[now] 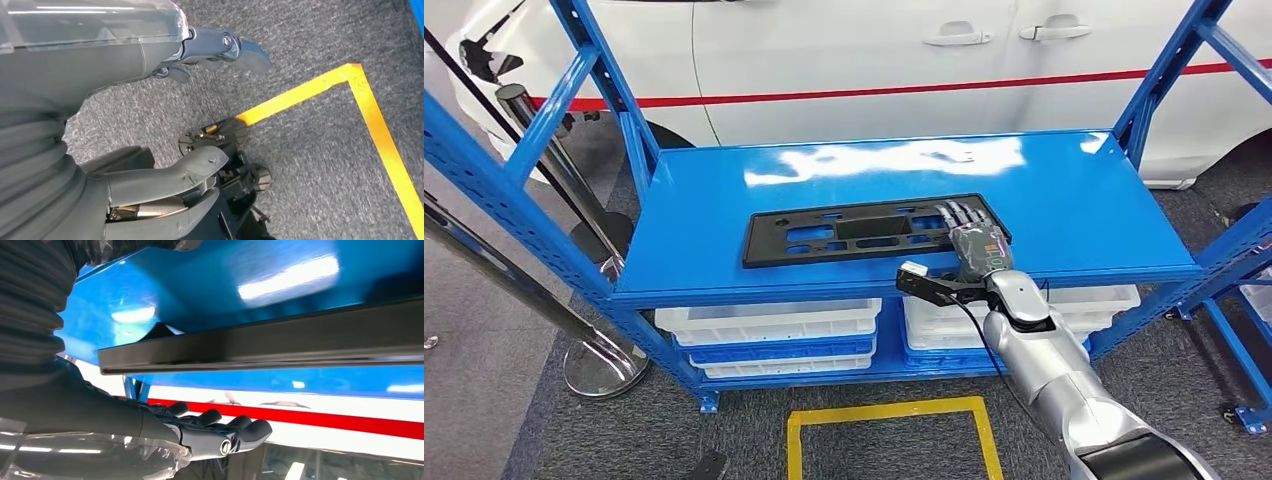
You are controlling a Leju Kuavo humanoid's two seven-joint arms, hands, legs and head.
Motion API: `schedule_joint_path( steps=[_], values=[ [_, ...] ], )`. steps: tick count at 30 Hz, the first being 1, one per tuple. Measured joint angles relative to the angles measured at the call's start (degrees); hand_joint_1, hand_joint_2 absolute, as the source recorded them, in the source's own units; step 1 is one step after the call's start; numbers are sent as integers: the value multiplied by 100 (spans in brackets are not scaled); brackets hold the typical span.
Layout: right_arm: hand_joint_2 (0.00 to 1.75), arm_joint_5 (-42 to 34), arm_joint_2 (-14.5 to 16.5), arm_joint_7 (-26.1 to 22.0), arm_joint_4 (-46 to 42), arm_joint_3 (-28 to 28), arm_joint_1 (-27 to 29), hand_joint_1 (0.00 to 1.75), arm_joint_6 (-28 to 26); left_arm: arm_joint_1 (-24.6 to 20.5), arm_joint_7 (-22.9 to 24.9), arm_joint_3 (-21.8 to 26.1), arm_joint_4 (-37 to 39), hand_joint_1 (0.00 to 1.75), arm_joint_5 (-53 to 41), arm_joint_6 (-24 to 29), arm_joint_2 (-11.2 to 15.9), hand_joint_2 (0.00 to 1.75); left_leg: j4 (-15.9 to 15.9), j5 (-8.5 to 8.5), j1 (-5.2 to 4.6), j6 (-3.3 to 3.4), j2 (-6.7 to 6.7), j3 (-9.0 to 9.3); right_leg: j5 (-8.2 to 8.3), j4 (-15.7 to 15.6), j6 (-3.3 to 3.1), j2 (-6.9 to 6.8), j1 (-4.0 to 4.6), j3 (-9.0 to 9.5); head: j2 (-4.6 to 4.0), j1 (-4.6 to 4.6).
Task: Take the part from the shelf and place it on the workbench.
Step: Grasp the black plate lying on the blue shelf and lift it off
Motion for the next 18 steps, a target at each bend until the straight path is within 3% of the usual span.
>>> schedule_joint_path(
  steps=[2, 4, 5, 6, 7, 9, 11, 15, 16, 18],
  values=[
    [175, 4, 0, -1, -10, -5, -3, 0, 2, 0, 2, -4, 0, 0, -1, 1, 0, 175, 461, -285, 19, -52, 0, -205, 19, -23, -50, -10, -14, 5, 0, -2],
    [175, 5, 0, -1, -13, -9, 2, 0, 2, 9, 5, -5, 0, 0, -1, 2, 0, 175, 1204, -630, 32, -91, 0, -552, 21, -24, -70, -12, -6, -7, 0, -3],
    [175, 5, 0, 0, -13, -11, 5, 0, 2, 16, 7, -5, 0, 0, -2, 2, 0, 175, 1461, -698, 35, -101, 0, -674, 21, -23, -71, -12, -1, -9, 0, -3],
    [175, 5, 1, 1, -13, -14, 6, 0, 2, 22, 7, -5, 0, 0, -2, 2, 0, 175, 1519, -656, 36, -100, 1, -702, 21, -23, -71, -11, 1, -8, 0, -3],
    [175, 5, 1, 1, -13, -15, 6, 0, 3, 24, 7, -5, 0, 0, -1, 2, 0, 175, 1347, -511, 36, -89, 1, -620, 21, -22, -70, -11, 2, -3, 0, -3],
    [175, 8, 1, 4, -13, -17, 5, 0, 4, 17, 7, -5, 0, 0, 0, 2, 1, 175, 578, -135, 29, -42, 1, -248, 20, -22, -58, -12, 6, 11, 0, -3],
    [175, 29, -2, 14, -13, -20, 4, 0, 3, 4, 8, -6, 0, 0, 1, 2, 2, 175, 7, 37, 3, 14, 0, 25, 24, -20, -14, -13, 19, 9, 0, -3],
    [175, 73, -17, 23, -14, -42, 11, 0, -16, 11, 9, -8, 0, 0, 3, -6, 2, 175, -172, 99, -4, 130, 7, 88, 17, -17, 119, -10, 16, 0, 0, -1],
    [175, 74, -26, 20, -15, -49, 21, 0, -30, 7, 8, -8, 0, 0, 3, -9, 2, 175, -214, 132, 7, 167, 14, 98, -71, 95, 143, -8, 16, -50, 0, 1],
    [175, 76, -43, 7, -15, -56, 60, 0, -66, -1, 6, -9, 0, 0, 4, -13, 2, 175, -256, 169, 3, 216, 28, 94, -405, 644, 169, -5, 11, -306, 0, 4]
  ],
)
